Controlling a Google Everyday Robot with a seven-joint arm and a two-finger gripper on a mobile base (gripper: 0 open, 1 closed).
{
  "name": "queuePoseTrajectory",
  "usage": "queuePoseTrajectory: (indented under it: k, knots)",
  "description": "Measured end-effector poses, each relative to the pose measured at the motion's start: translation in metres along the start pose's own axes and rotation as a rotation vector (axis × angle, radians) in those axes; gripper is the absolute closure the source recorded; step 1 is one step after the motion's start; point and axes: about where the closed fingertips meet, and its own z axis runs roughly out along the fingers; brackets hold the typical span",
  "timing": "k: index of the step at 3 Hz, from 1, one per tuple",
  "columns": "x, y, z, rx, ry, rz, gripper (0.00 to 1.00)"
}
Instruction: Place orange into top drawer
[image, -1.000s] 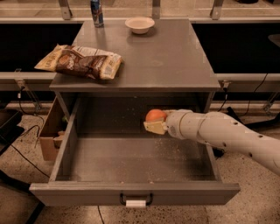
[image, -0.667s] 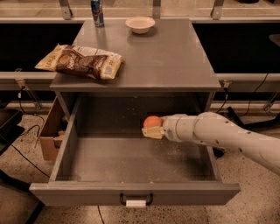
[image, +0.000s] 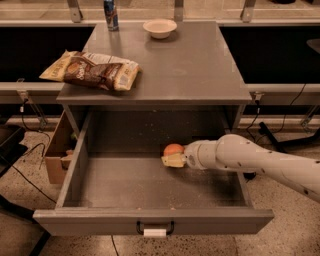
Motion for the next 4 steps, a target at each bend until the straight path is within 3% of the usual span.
queuePoseTrajectory:
  k: [2,3,4]
  knots:
    - [0.0000,0.0000,0.0000,0.000,0.000,0.000,0.50]
    - [0.0000,0.0001,0.0001,0.000,0.000,0.000,0.19]
    - [0.0000,0.0001,0.0001,0.000,0.000,0.000,0.00]
